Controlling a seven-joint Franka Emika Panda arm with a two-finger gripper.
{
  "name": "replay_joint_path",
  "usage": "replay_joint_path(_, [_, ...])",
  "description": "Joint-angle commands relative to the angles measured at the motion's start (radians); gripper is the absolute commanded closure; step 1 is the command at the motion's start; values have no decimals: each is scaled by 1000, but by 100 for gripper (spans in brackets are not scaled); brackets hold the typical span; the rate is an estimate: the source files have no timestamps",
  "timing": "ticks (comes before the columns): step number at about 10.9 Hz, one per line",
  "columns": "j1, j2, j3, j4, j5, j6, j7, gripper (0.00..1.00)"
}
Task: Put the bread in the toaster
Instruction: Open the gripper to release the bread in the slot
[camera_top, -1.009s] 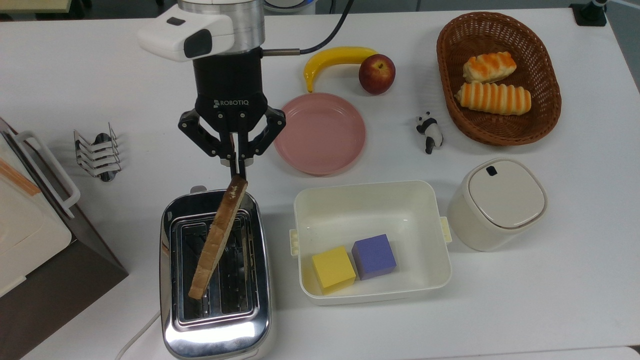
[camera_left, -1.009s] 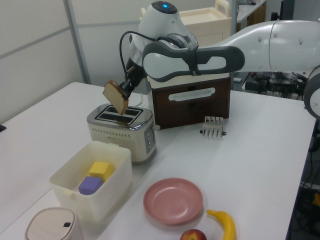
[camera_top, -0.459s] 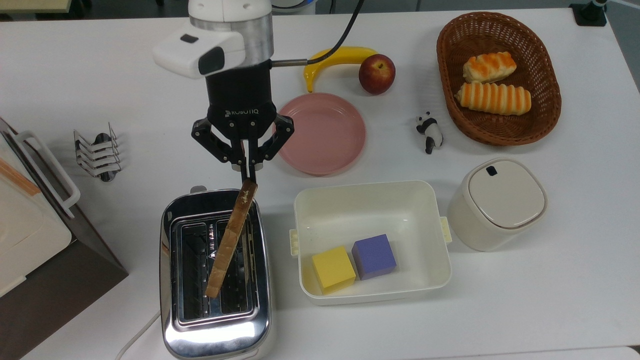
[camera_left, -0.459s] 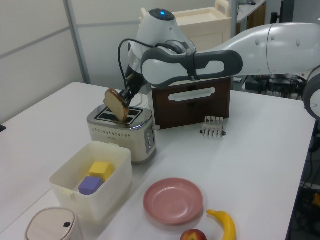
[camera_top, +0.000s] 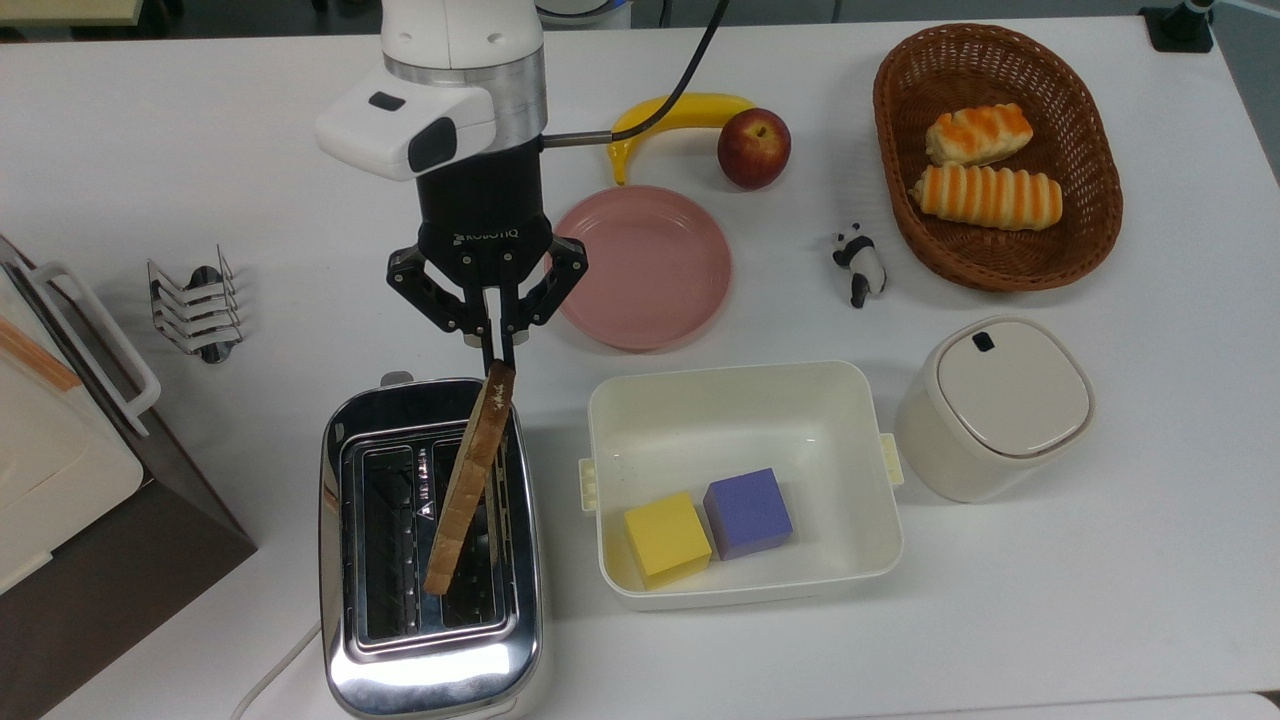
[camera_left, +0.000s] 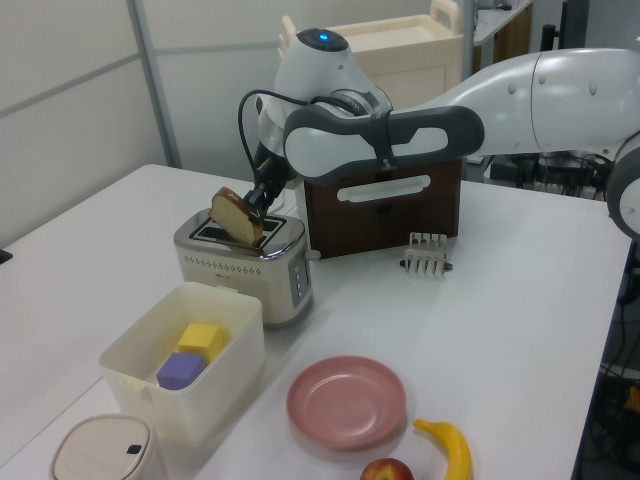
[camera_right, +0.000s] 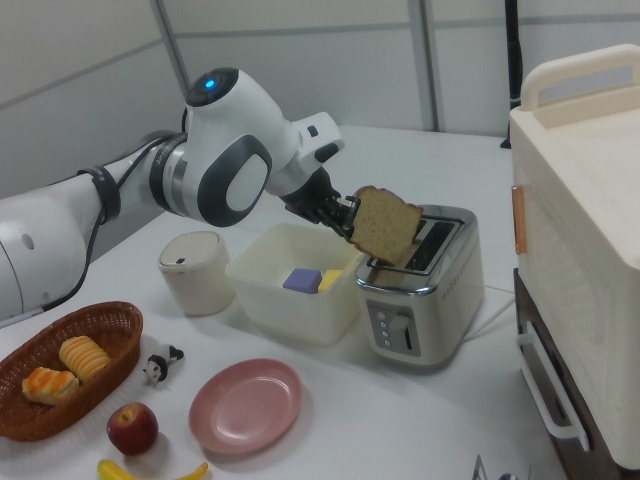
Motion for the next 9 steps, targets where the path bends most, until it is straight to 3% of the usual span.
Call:
replay_joint_path(1, [-3,-24,-12,-19,29,-19,-35,61])
replay_joint_path(3, [-16,-24,-11,-15,32,-17,-33,51])
replay_joint_path(7, [-12,-30,-14,-16,26,-31,-3,48])
replay_joint_path(8, [-9,-44,-17,-18,14,-80,23,48])
replay_joint_path(9, [-7,-68,-18,-15,11,-168,31,39])
